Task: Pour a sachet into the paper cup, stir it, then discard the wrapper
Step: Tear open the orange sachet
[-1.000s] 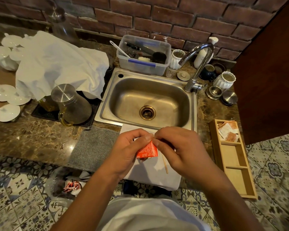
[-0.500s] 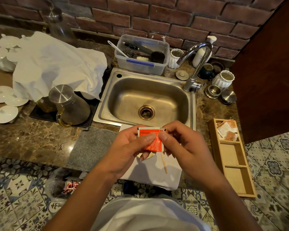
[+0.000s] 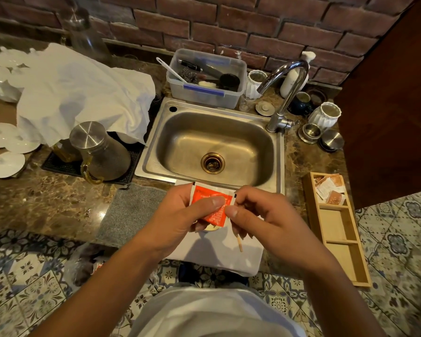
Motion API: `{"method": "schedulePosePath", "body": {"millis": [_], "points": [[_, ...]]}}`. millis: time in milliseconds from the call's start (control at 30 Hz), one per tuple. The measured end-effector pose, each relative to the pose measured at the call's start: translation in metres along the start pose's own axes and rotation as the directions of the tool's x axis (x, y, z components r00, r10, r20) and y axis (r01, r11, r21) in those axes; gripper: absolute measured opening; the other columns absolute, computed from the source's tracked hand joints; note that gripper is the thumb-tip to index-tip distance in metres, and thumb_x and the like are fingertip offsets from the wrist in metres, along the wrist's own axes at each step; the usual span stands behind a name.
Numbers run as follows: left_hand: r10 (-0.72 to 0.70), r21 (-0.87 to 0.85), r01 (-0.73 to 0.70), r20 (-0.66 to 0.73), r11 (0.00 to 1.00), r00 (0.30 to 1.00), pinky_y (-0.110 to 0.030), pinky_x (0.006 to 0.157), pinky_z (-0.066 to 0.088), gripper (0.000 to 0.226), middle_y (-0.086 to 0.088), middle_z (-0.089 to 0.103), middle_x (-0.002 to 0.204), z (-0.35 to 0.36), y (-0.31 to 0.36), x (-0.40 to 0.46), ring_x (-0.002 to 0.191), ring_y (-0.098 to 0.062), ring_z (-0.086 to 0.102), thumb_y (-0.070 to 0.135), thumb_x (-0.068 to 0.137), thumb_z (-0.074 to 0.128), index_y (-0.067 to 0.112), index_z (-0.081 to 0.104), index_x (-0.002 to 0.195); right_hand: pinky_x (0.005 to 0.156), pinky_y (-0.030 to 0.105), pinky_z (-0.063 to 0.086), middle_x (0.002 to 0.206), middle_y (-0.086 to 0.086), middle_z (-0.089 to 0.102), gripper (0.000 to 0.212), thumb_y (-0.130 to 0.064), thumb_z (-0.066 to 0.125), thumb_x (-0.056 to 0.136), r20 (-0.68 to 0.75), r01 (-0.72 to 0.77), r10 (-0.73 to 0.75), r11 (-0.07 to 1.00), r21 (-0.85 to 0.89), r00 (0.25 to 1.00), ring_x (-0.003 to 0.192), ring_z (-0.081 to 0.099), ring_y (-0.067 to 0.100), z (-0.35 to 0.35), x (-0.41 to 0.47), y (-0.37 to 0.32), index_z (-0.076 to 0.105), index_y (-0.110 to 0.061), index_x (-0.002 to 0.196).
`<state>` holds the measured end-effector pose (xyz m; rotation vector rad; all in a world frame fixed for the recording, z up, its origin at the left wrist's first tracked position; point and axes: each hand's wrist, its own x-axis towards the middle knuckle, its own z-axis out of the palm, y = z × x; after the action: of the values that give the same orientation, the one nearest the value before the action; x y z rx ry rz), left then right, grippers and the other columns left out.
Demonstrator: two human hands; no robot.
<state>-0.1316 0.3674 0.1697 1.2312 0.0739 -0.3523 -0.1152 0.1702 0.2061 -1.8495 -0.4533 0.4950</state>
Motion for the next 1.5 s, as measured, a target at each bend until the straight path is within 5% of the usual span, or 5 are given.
{"method": "schedulePosePath", "body": {"millis": [300, 733, 900, 1167, 1500], "points": [[0.027, -0.111, -0.045, -0.159, 0.993, 0.987, -0.019, 0.045, 0.035, 0.018, 0.001, 0.055, 0.055, 0.018, -0.012, -0.010, 0.043, -0.006, 0.043, 0.036, 0.073, 0.074, 0.019, 0.069, 0.070, 0.064, 0.033, 0.050, 0.075, 0.001, 0.066, 0.013, -0.018, 0.060, 0.100, -0.047, 0.086, -0.088, 0.995, -0.051, 0.995, 0.070, 0.062, 0.019, 0.003, 0.001, 0.005, 0.069, -0.011, 0.094], [-0.089, -0.245, 0.013, -0.299, 0.969, 0.950, -0.020, 0.041, 0.027, 0.025, 0.000, 0.041, 0.053, 0.025, -0.015, -0.010, 0.040, -0.008, 0.027, 0.022, 0.084, 0.074, 0.022, 0.062, 0.063, 0.074, 0.016, 0.042, 0.092, -0.006, 0.068, 0.010, -0.010, 0.065, 0.097, -0.178, 0.226, -0.377, 0.804, -0.551, 0.909, 0.081, 0.056, 0.006, 0.023, 0.005, 0.023, 0.071, -0.013, 0.102], [-0.073, -0.214, 0.019, -0.244, 0.977, 0.967, -0.022, 0.044, 0.024, 0.016, -0.001, 0.047, 0.055, 0.021, -0.015, -0.011, 0.042, -0.009, 0.031, 0.026, 0.085, 0.069, 0.020, 0.070, 0.070, 0.068, 0.017, 0.048, 0.079, -0.008, 0.069, 0.015, -0.025, 0.059, 0.100, -0.188, 0.080, -0.104, 0.988, -0.133, 0.977, 0.074, 0.065, 0.009, 0.018, -0.001, 0.018, 0.069, -0.013, 0.097], [-0.074, -0.178, 0.050, -0.132, 0.983, 0.989, -0.031, 0.048, 0.018, 0.020, -0.003, 0.055, 0.055, 0.015, -0.011, -0.012, 0.041, -0.010, 0.035, 0.031, 0.089, 0.066, 0.017, 0.071, 0.075, 0.062, 0.027, 0.052, 0.069, 0.002, 0.066, 0.013, -0.014, 0.062, 0.099, -0.031, -0.043, 0.054, 0.960, 0.277, 0.998, 0.064, 0.062, 0.014, 0.015, -0.001, 0.020, 0.065, -0.005, 0.092], [-0.026, -0.076, 0.014, -0.149, 0.997, 0.989, -0.018, 0.042, 0.031, 0.019, -0.003, 0.055, 0.053, 0.016, -0.015, -0.014, 0.041, -0.007, 0.039, 0.037, 0.077, 0.072, 0.019, 0.070, 0.071, 0.064, 0.026, 0.051, 0.073, 0.000, 0.066, 0.011, -0.018, 0.065, 0.098, -0.044, -0.037, 0.046, 0.981, 0.191, 0.998, 0.066, 0.062, 0.014, 0.012, 0.000, 0.024, 0.068, -0.009, 0.093]]}}
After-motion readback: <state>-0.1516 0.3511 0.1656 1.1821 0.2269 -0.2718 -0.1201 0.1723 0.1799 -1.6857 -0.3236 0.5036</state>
